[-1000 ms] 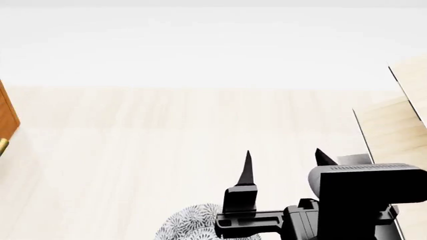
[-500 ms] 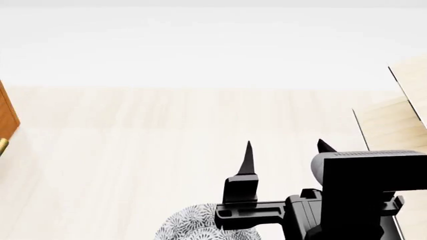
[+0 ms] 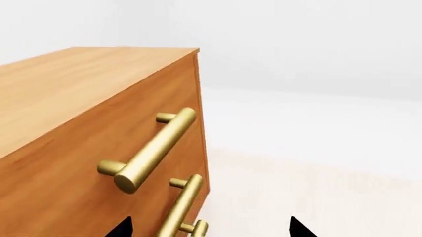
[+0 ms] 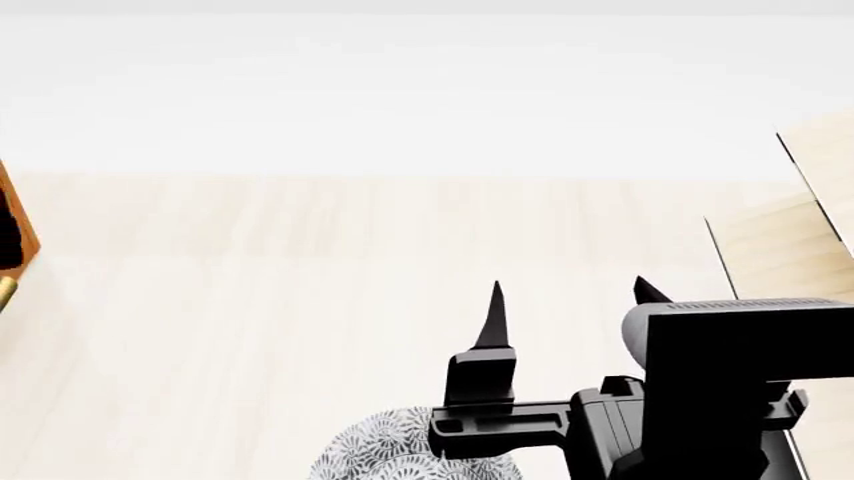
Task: Close the top drawer of the cabinet and put the bowl on top of it.
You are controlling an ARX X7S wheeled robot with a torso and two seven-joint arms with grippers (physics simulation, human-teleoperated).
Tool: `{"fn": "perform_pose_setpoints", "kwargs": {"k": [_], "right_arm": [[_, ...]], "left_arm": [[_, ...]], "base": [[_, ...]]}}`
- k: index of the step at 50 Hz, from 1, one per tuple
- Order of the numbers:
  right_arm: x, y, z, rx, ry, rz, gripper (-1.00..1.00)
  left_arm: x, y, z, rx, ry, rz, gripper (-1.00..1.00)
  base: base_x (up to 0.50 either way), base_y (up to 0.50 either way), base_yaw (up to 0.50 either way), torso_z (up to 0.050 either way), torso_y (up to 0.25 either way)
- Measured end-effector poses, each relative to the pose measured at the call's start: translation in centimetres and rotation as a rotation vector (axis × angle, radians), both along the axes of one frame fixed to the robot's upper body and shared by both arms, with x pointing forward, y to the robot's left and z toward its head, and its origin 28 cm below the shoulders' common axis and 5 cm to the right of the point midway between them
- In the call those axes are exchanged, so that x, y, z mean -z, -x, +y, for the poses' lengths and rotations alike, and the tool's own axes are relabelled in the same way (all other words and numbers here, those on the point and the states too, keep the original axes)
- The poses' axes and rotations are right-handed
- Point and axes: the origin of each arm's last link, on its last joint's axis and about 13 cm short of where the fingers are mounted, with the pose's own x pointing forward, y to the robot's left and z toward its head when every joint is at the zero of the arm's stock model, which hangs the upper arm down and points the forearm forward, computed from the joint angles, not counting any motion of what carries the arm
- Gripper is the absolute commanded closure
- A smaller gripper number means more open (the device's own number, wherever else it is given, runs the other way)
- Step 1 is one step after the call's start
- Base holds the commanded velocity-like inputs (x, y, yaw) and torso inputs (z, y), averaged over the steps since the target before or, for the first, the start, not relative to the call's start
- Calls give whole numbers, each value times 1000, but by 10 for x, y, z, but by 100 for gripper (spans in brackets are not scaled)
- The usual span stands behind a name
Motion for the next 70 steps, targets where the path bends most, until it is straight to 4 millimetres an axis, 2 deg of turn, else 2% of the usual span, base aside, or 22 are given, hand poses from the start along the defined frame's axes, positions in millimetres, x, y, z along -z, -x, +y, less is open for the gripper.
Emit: {"fn": "perform_pose_setpoints", "kwargs": {"k": [24,42,53,70], "right_arm": [[2,0,0,1,-2,2,-100],[3,-1,0,6,-2,4,-100],[3,0,-1,9,-3,4,-100],[5,-1,-3,19,-1,6,-100]], "left_arm": [[-13,37,-45,221,-10,-42,-100],[-14,55,-62,332,-25,-49,-100],[-23,55,-69,402,-9,-21,-100],[-37,33,-77,533,72,96,-100]], "base": [[0,0,0,0,0],[0,0,0,0,0],[0,0,0,0,0],[0,0,0,0,0]]}}
